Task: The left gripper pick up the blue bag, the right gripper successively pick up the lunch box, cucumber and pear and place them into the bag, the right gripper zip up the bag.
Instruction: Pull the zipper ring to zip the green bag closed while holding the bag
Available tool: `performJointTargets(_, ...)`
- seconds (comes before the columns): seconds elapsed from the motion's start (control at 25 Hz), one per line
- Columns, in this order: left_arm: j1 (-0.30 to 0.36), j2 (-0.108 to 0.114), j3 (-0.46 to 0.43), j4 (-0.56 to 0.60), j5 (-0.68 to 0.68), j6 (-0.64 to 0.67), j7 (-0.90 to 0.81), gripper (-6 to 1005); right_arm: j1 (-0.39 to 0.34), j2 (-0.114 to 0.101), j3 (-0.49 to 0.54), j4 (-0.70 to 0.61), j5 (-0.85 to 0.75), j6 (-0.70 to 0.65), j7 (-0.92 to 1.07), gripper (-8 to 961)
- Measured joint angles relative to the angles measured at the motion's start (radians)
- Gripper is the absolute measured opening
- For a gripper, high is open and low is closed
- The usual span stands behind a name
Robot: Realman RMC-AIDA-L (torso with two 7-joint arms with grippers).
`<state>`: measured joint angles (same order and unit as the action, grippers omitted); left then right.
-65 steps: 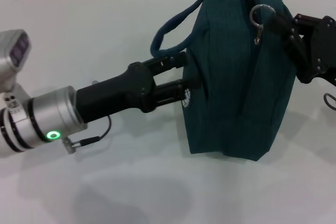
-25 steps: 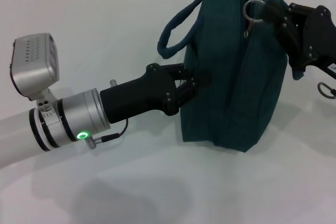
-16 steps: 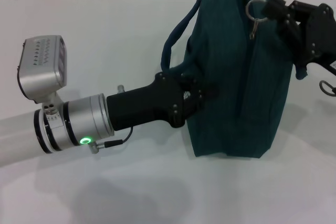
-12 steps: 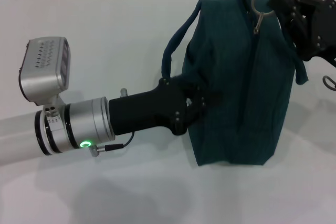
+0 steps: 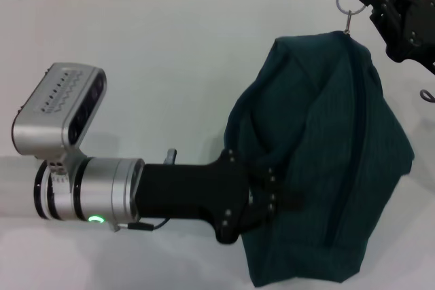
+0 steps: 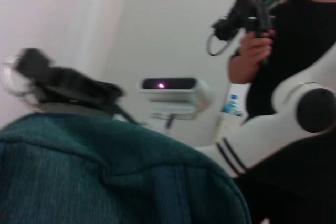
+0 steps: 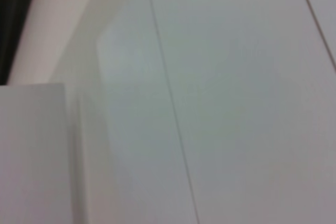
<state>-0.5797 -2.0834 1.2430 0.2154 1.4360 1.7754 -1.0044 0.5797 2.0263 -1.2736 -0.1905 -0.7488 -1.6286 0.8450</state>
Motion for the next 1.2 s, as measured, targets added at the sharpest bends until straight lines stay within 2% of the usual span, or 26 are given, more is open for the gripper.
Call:
performJointTargets(0.16,0.004,0.004,0.034,0.002,0.013,0.029,-0.003,64,-0.001,0.001,0.0,0.0,0.002,0.045,0.011,6)
performJointTargets(0.48,0.059,0.004,0.022,0.051,0.018,0.033,-0.004,63,-0.003,0.002,-0.005,0.005,0.005,0.129,0.063,6)
performJointTargets(0.8,0.112,0.002,-0.137,0.056,0.011,-0.002,0.003,64,-0.059,0.001,-0.001,-0.002,0.051,0.019,0.057,6)
performJointTargets(0.84,0.118,0.002,-0.161,0.058,0.011,-0.015,0.003,63,-0.086,0.001,-0.001,-0.004,0.071,-0.037,0.057,6)
performJointTargets(1.16,0.129,-0.001,-0.24,0.061,0.001,-0.12,-0.005,56,-0.123,0.002,0.0,0.006,0.078,-0.1,0.063,7)
performJointTargets(1.2,0.132,-0.002,-0.255,0.061,0.0,-0.129,-0.006,83,-0.123,0.002,-0.001,0.007,0.078,-0.1,0.063,7)
